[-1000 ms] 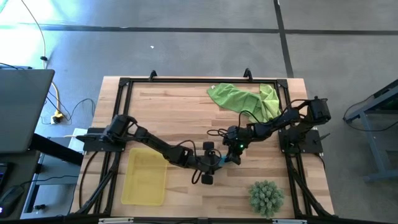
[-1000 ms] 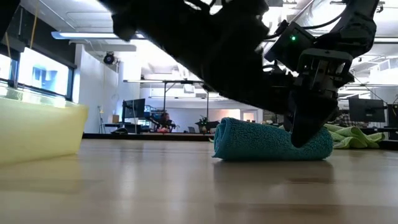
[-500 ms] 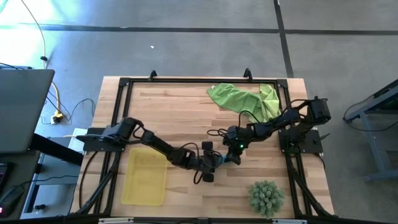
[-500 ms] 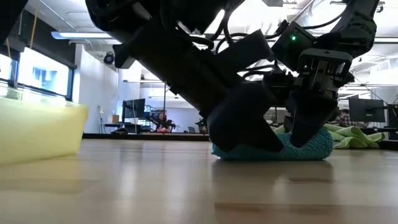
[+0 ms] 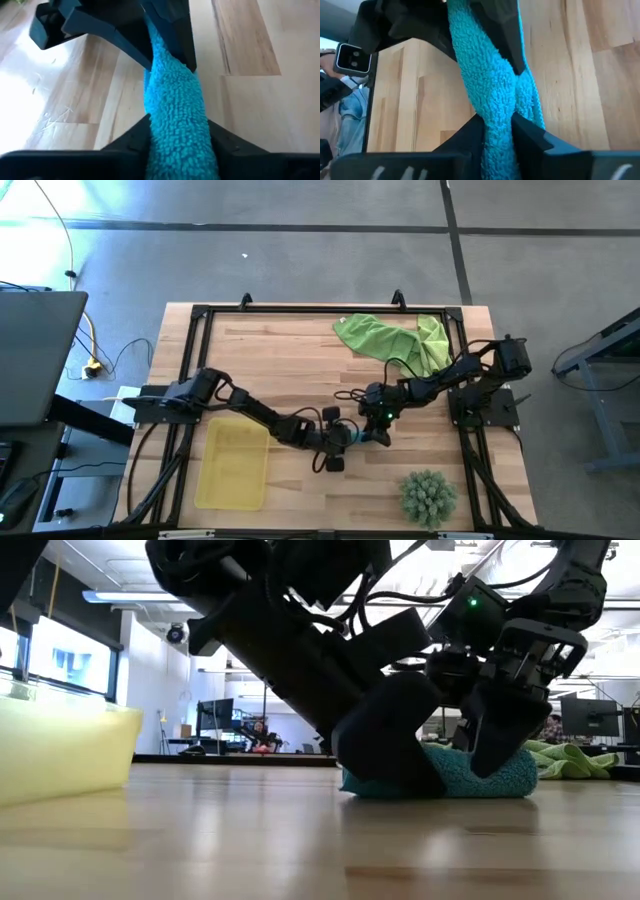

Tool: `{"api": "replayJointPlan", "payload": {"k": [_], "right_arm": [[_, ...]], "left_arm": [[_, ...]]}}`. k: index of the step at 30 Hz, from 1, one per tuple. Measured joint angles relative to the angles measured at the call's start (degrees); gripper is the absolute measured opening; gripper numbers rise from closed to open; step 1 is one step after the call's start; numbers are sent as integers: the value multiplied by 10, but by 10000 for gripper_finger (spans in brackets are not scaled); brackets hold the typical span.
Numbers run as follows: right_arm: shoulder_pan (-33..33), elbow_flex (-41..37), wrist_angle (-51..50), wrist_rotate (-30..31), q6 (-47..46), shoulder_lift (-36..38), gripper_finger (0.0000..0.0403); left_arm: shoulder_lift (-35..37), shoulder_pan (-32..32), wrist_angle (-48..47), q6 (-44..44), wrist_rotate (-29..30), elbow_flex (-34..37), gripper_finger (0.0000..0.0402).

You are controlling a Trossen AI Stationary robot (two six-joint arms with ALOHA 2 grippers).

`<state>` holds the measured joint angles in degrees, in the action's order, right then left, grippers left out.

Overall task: Roll microfiber towels into tight, uniform cylinder then place into a basket
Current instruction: Put the blue microfiber towel into the yellow bin

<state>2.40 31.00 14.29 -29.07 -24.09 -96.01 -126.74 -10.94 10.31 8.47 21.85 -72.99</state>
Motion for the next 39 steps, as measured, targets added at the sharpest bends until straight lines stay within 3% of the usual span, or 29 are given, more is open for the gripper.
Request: {"api": "replayJointPlan", "payload": {"k": [7, 13, 19, 23, 29, 36, 39], "right_arm": [[-30, 0, -6, -58, 21, 0, 130], [-60, 1, -45, -90, 54, 4, 147], [-89, -2, -158, -86, 94, 58, 147], [-97, -1, -239, -55, 124, 129, 147], [-88, -1, -345, 66, 165, 248, 147], [-62, -1, -375, 190, 218, 360, 146], [-51, -1, -367, 206, 226, 390, 146]], "left_arm": [[0, -1, -10, 19, -4, -1, 20], [2, -6, -8, 24, -4, 0, 19], [25, -10, -41, 14, -6, 3, 19], [57, -13, -82, -3, -8, 3, 19], [146, -21, -173, -13, -1, 2, 19], [295, -85, -385, 4, -22, 3, 19], [356, -136, -472, 71, -21, 3, 19]]}}
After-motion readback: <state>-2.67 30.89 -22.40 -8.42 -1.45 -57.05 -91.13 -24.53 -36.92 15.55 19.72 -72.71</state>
